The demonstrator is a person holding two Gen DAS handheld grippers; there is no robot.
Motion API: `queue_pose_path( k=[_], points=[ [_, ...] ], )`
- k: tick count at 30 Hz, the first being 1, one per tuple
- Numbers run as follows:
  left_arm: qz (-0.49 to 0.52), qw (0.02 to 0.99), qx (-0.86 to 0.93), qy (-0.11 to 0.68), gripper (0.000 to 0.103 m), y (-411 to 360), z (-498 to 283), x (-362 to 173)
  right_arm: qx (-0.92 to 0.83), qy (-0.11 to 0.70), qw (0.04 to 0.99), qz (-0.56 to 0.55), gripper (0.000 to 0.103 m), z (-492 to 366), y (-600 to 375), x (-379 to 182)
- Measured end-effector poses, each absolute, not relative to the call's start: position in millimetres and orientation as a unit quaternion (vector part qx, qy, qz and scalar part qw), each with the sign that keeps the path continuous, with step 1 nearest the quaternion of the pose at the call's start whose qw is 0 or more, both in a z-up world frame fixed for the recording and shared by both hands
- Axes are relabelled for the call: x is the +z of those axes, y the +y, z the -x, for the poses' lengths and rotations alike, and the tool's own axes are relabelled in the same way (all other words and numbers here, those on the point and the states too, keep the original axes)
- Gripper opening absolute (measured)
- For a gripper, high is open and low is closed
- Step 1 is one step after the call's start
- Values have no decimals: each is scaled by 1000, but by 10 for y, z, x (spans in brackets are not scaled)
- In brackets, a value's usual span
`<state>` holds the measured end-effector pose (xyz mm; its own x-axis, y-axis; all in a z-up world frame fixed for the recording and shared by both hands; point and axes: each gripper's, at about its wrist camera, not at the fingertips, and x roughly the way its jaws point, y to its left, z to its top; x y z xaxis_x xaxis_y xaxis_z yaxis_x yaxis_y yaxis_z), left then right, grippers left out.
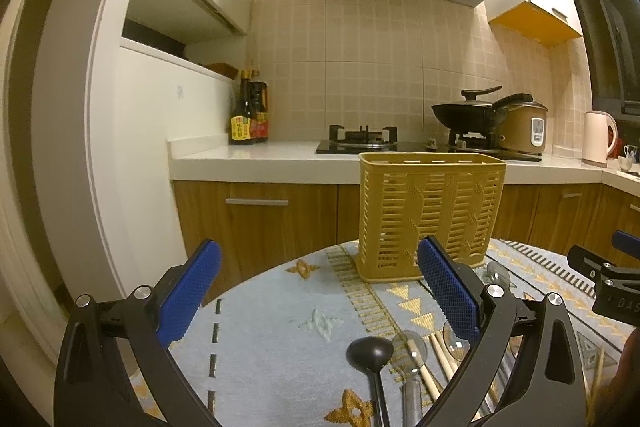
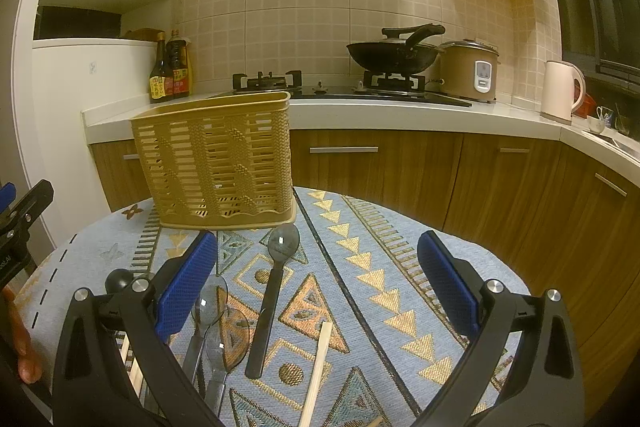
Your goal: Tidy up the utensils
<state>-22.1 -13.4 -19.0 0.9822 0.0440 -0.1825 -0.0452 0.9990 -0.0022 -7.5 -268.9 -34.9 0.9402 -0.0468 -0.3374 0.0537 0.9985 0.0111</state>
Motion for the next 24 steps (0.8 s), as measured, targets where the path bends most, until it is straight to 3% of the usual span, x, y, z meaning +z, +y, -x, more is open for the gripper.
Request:
queue_pose_path(
  k=[24],
  points=[
    [4,995,21,98,95,-120,215,-193,-26,180,983,-5,96,61,-2658,-354]
  ],
)
